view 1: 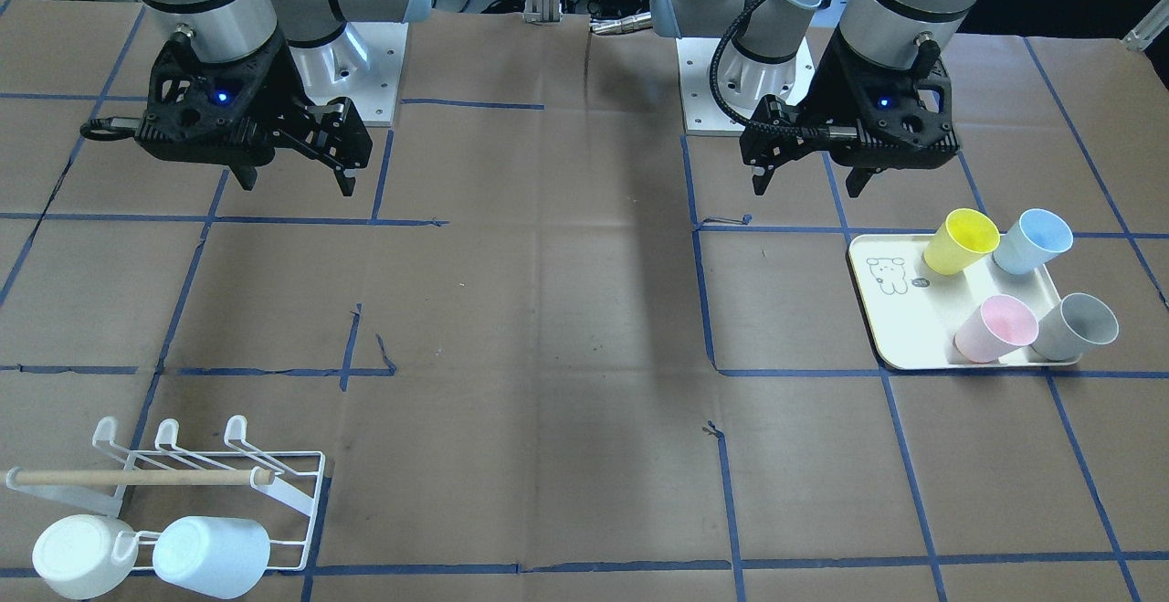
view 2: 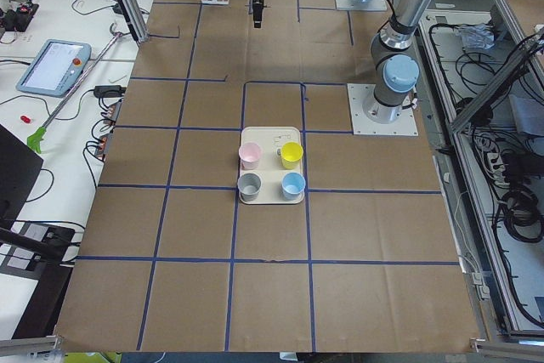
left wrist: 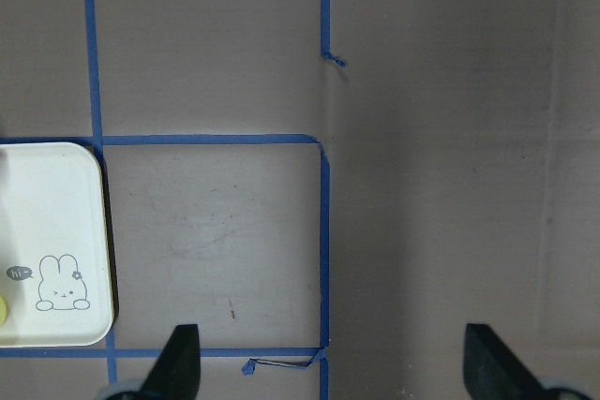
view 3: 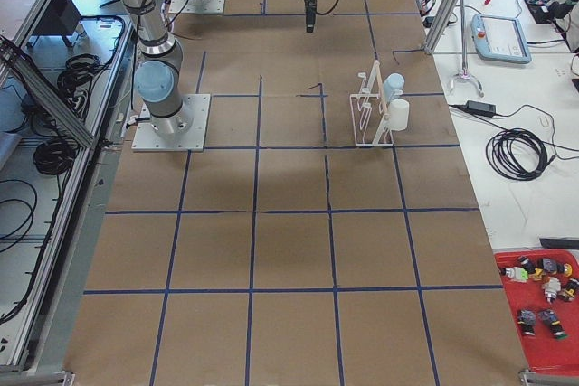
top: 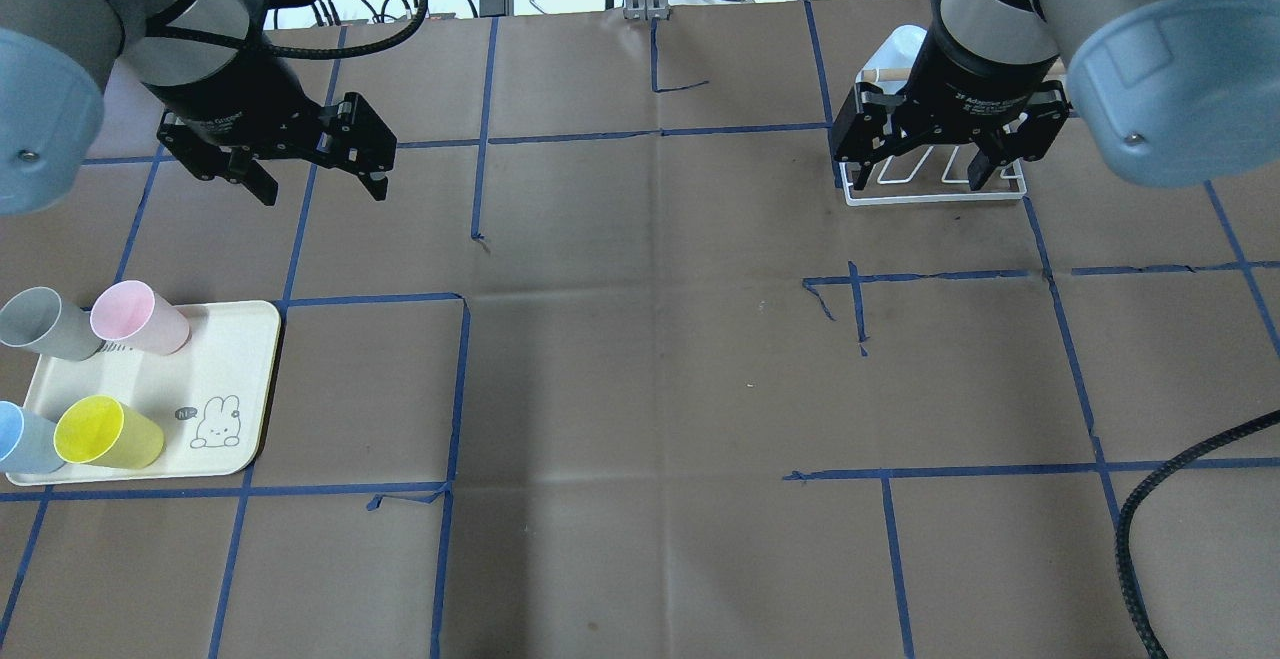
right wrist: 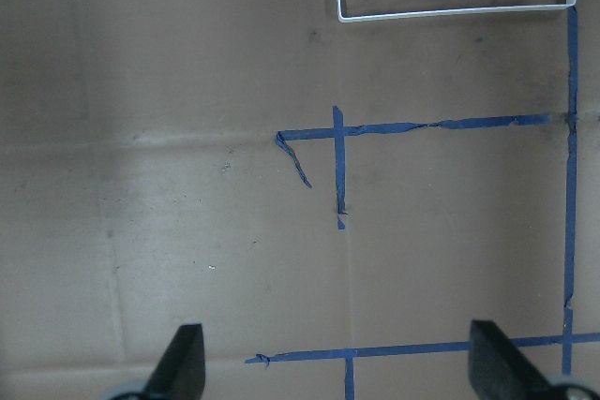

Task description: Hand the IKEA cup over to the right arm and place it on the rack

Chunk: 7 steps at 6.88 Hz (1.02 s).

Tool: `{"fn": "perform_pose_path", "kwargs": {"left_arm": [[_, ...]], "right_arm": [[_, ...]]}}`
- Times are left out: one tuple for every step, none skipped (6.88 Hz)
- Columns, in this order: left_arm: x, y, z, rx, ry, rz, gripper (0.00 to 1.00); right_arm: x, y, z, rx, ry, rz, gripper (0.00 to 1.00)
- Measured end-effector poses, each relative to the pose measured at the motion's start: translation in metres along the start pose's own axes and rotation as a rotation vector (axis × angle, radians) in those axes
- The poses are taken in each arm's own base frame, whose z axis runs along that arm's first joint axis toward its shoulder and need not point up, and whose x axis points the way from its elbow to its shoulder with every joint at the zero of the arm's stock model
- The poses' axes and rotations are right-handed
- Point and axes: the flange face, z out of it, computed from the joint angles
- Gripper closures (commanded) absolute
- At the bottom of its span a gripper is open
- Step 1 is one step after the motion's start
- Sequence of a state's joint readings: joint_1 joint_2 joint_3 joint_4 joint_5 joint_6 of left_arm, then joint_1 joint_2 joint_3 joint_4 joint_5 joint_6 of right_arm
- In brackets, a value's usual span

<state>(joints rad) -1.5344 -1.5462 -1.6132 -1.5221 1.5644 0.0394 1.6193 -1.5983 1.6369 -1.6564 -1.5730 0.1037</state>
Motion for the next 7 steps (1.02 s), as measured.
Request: {"fn": "perform_pose_path", "kwargs": {"left_arm": [[0.0, -0.001, 0.001, -0.002, 0.0, 0.0, 0.01], [0.0, -0.001, 0.001, -0.002, -0.001, 0.0, 0.01], [0.0, -0.001, 0.001, -0.001, -0.001, 0.001, 0.01], [0.0, -0.001, 0.0, -0.001, -0.002, 0.001, 0.01], [0.0, -0.001, 0.0, -0.001, -0.002, 0.001, 0.01], [0.0, -0.001, -0.001, -0.001, -0.002, 0.001, 0.01], [0.0, 0.0, -0.001, 0.0, -0.002, 0.002, 0.01]], "right_arm": [[0.001, 0.009, -0.002, 0.006, -0.001, 0.0, 0.0], [0.001, 0.015, -0.001, 0.007, -0.003, -0.001, 0.0], [0.001, 0.017, -0.001, 0.008, -0.004, -0.002, 0.0], [0.001, 0.018, -0.002, 0.008, -0.006, -0.003, 0.0], [0.0, 0.019, -0.002, 0.008, -0.011, -0.003, 0.0], [0.0, 0.019, -0.002, 0.008, -0.014, -0.003, 0.0], [0.0, 0.019, -0.002, 0.007, -0.016, -0.003, 0.0]]}}
